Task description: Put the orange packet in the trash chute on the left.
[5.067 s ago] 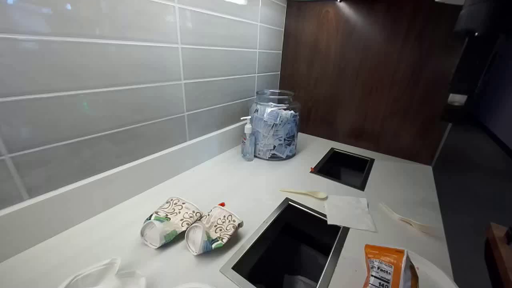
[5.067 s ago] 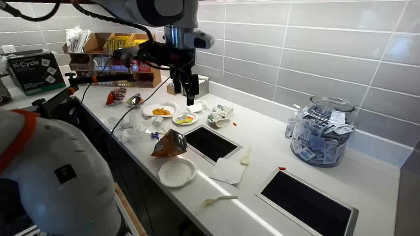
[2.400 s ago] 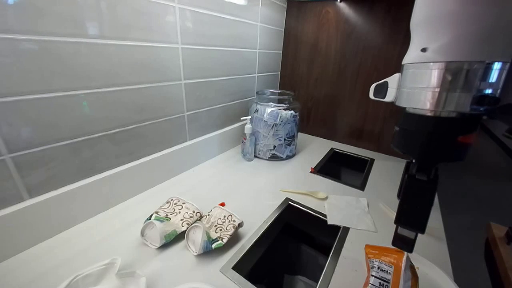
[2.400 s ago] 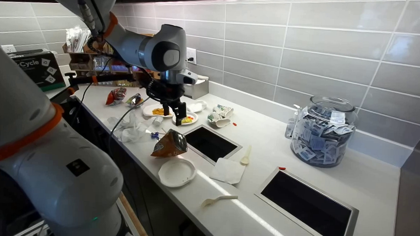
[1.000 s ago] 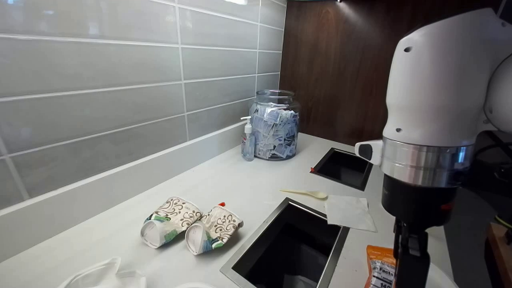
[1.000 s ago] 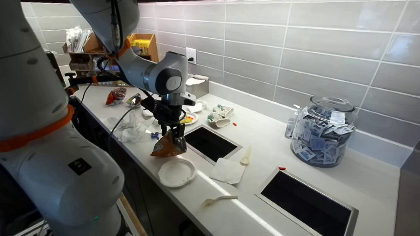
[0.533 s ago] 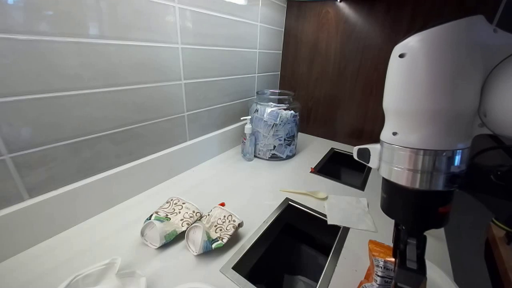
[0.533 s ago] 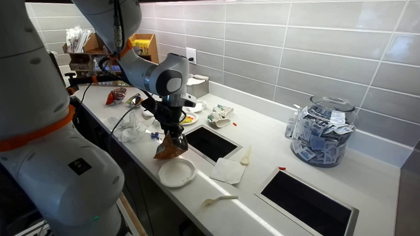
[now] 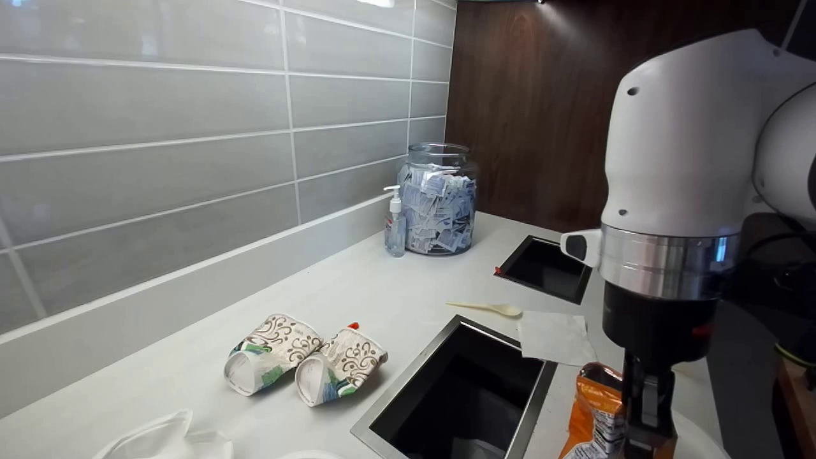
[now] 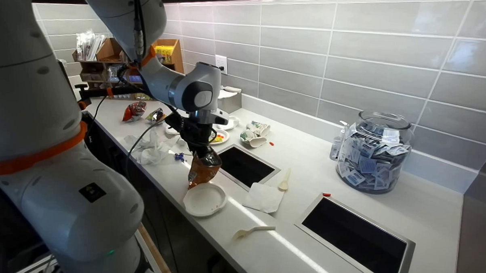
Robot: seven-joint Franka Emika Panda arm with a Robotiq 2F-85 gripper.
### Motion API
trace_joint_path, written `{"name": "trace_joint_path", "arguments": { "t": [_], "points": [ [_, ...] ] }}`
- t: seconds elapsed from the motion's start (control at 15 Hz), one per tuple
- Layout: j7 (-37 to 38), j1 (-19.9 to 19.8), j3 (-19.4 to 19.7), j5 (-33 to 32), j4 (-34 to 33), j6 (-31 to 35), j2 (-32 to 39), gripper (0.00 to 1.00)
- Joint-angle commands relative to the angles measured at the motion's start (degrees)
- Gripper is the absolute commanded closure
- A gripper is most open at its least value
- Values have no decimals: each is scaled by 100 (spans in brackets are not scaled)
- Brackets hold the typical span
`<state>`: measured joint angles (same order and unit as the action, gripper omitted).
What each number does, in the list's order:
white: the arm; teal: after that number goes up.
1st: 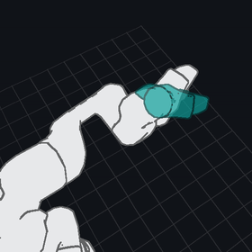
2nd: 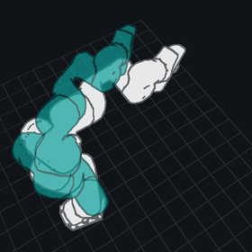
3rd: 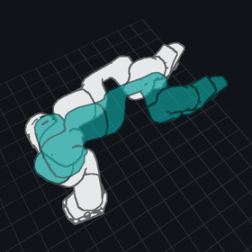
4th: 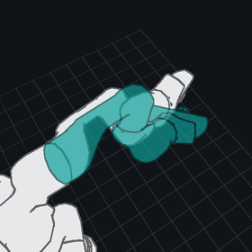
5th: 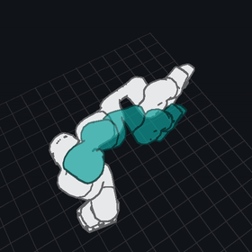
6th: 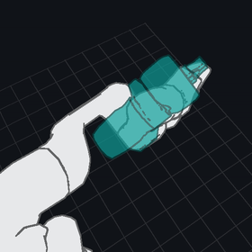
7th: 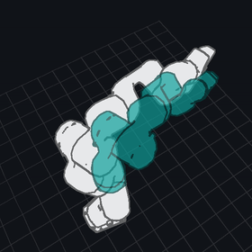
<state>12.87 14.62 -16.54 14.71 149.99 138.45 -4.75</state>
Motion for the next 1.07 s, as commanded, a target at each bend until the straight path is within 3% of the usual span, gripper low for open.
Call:
{"name": "trace_joint_path", "arguments": {
  "t": [0.0, 0.4, 1.0],
  "points": [
    [-60, 41, 66, 166, -50, 45, -41, 100],
    [522, -43, 59, -371, -422, -334, -809, 100],
    [859, -144, -19, -811, -625, -382, -1243, 100]
  ]
}}
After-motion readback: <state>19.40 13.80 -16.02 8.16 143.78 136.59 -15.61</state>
